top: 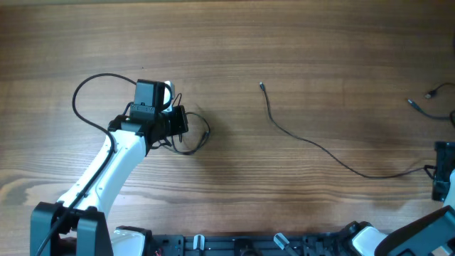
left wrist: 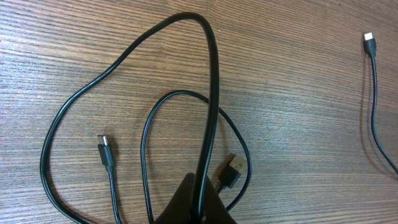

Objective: Untangle cables

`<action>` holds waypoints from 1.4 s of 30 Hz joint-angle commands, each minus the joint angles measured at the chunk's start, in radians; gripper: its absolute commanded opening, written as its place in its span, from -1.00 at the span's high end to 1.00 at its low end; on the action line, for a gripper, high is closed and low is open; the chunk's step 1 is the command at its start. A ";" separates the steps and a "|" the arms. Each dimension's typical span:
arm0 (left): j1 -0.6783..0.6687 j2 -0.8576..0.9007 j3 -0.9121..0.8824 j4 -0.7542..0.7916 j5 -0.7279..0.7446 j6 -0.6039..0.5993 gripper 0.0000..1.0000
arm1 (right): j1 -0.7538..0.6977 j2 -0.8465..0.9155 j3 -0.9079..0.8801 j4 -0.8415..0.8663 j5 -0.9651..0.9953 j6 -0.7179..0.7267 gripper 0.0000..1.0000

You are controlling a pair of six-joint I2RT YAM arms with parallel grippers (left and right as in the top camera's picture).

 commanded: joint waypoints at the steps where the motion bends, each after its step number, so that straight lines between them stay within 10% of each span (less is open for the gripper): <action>1: -0.005 -0.014 0.006 0.004 0.009 0.018 0.92 | -0.003 0.053 -0.011 0.020 0.009 -0.025 -0.96; 18: -0.005 -0.014 0.006 0.002 0.009 0.017 0.92 | -0.003 0.289 -0.011 0.138 -0.085 -0.066 -0.76; 20: -0.005 -0.014 0.006 0.003 0.009 0.017 0.92 | -0.003 0.311 -0.011 0.151 -0.108 -0.081 -0.50; 24: -0.005 -0.014 0.006 0.001 0.009 0.017 0.92 | -0.003 0.317 -0.011 0.155 -0.125 -0.107 0.63; 27: -0.005 -0.014 0.006 -0.004 0.009 0.017 0.92 | -0.003 0.317 -0.010 0.161 -0.205 -0.165 0.91; 42: -0.005 -0.014 0.006 -0.011 0.009 0.016 0.92 | -0.002 0.159 0.244 0.187 -0.821 -0.201 0.91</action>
